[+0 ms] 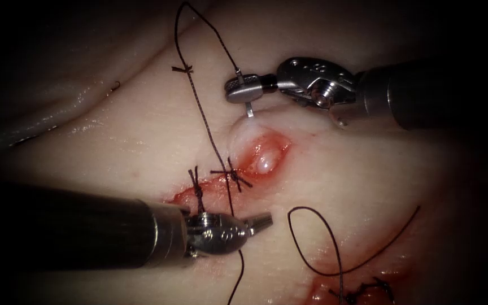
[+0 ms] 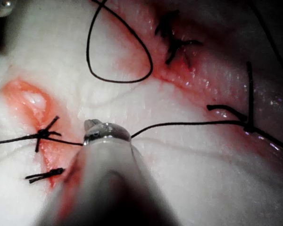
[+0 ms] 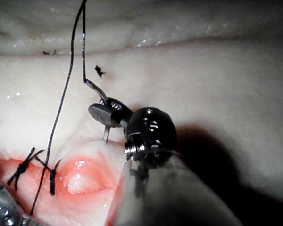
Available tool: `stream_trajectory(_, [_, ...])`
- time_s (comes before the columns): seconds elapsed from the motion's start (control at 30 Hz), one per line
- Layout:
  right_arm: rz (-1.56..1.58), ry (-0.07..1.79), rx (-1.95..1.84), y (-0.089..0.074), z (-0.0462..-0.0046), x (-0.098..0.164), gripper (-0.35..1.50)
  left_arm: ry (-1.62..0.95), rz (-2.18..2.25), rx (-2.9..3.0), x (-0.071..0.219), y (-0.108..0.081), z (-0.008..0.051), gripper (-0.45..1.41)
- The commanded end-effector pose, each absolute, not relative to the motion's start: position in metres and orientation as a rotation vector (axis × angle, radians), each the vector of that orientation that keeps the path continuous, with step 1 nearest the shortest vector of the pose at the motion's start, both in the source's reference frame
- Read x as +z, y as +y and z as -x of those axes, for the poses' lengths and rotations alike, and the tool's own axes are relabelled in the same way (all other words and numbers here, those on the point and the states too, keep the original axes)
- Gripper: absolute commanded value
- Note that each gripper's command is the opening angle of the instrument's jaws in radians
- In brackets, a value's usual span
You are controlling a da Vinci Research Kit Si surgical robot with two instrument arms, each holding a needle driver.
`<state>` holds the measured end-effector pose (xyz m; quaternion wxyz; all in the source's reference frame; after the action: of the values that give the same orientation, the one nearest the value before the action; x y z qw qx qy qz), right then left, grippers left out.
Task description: Wound Closure
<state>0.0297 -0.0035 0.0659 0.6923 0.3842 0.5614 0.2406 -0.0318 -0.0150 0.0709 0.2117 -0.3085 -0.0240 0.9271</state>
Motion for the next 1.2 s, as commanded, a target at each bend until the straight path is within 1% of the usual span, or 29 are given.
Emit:
stream_trajectory(0.03, [-0.880,1.233,0.561,-0.0043,-0.0307,0.0667,-0.35,-0.069,0.857,2.576,0.0715,-0.0155,0.0323,-0.10])
stream_trajectory(0.3, [-0.990,1.176,0.711,-0.0059,-0.0296,0.0672,-0.35,-0.070,0.858,2.576,0.0715,-0.0155,0.0322,-0.08])
stream_trajectory(0.6, [-1.058,1.144,0.773,-0.0087,-0.0278,0.0662,-0.35,-0.070,0.859,2.577,0.0715,-0.0155,0.0322,-0.08])
stream_trajectory(0.93, [-1.124,1.115,0.806,-0.0116,-0.0270,0.0650,-0.35,-0.071,0.859,2.577,0.0715,-0.0155,0.0322,-0.08])
stream_trajectory(1.1, [-1.101,1.135,0.800,-0.0120,-0.0271,0.0648,-0.35,-0.071,0.859,2.577,0.0715,-0.0154,0.0322,-0.08])
stream_trajectory(1.17, [-0.985,1.199,0.756,-0.0113,-0.0271,0.0651,-0.35,-0.070,0.859,2.577,0.0715,-0.0154,0.0322,-0.08])
stream_trajectory(1.2, [-0.934,1.218,0.746,-0.0109,-0.0272,0.0652,0.00,-0.070,0.859,2.577,0.0715,-0.0155,0.0322,-0.08])
